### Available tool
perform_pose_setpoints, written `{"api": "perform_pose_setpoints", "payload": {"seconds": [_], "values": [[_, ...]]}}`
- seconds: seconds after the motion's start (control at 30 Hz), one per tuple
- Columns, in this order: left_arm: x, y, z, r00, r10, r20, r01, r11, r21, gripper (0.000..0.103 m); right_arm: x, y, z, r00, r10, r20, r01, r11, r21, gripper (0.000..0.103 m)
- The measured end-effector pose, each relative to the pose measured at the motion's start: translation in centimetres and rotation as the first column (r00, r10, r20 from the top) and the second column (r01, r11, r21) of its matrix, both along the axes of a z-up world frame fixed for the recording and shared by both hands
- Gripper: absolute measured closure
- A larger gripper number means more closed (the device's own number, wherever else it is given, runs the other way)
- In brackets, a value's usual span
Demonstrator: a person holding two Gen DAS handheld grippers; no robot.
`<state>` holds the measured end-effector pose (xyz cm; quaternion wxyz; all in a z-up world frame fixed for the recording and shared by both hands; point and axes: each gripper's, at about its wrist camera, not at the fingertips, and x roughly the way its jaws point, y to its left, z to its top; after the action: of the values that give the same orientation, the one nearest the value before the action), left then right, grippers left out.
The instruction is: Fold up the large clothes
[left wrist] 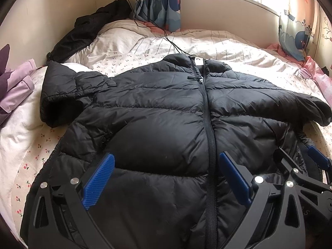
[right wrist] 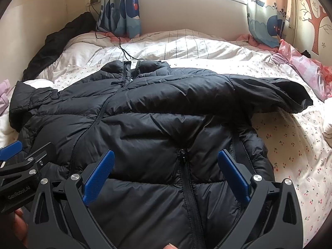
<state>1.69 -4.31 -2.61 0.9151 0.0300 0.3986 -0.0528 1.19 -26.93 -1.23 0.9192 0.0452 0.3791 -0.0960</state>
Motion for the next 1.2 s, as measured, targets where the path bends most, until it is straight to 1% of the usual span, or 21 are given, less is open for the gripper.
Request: {"api": "perform_pose_setpoints", "payload": {"seconds": [0.53,0.97,1.07,1.2], "values": [[0.1,0.0,0.1,1.000,0.006,0.007,-0.006,1.000,0.009,0.007,0.0,-0.3,-0.1,1.000,0.001,-0.006,-0.001,1.000,0.000,0.007],[0.8,-0.2,-0.4,1.000,0.005,-0.008,-0.005,1.000,-0.003,0.007,0.5,-0.8,-0.6,1.000,0.013,-0.021,-0.013,1.000,0.013,0.007],[1.0,-0.4,-0.5,1.000,0.002,-0.014,-0.002,1.000,-0.006,0.007,0.6,-0.8,-0.6,1.000,0.009,-0.028,-0.009,1.000,-0.011,0.007],[1.4,-0.2,-0.7,1.000,0.003,-0.028,-0.004,1.000,-0.031,0.007,0.5,-0.8,0.3,1.000,0.018,-0.023,-0.020,0.995,-0.095,0.007]]}}
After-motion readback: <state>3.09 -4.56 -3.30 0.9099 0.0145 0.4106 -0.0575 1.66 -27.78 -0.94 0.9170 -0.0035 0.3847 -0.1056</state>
